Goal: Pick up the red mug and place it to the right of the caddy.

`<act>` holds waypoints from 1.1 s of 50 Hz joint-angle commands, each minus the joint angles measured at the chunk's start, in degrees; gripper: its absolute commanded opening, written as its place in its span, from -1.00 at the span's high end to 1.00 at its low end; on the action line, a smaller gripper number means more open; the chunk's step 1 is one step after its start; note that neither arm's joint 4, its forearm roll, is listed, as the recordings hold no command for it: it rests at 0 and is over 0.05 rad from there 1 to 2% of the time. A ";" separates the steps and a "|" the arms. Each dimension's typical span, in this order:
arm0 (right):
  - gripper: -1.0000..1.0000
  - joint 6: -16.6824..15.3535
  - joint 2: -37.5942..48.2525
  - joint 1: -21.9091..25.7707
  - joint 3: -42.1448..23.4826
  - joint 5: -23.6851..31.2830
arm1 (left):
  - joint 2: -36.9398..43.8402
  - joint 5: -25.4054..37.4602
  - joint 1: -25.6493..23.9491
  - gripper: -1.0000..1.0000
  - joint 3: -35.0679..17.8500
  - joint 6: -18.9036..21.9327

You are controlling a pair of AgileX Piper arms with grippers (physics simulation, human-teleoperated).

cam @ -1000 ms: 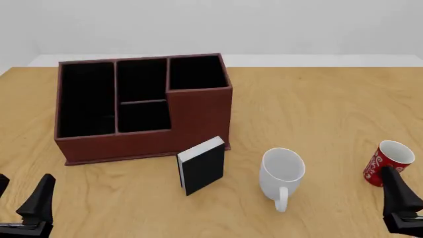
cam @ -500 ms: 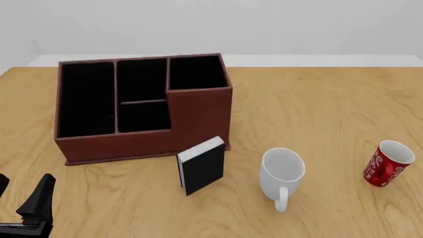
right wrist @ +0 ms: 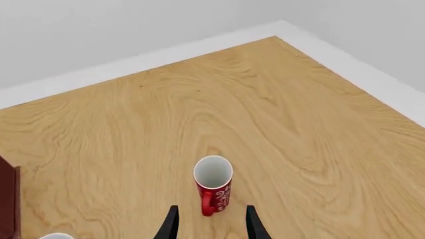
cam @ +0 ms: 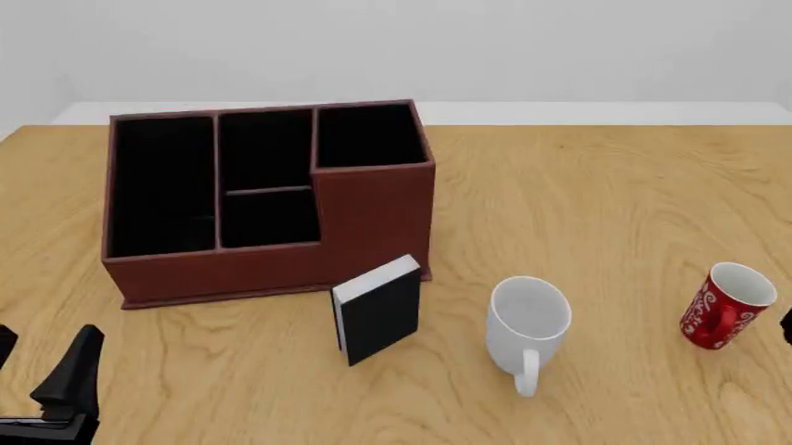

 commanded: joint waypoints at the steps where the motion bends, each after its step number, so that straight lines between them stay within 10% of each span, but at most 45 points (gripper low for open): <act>1: -1.00 0.81 7.45 1.47 2.11 -6.72 | 0.00 0.00 0.00 -1.00 0.00 0.00; 55: -1.00 -0.81 30.07 0.30 9.00 -29.74 | 0.00 0.00 0.00 -1.00 0.00 0.00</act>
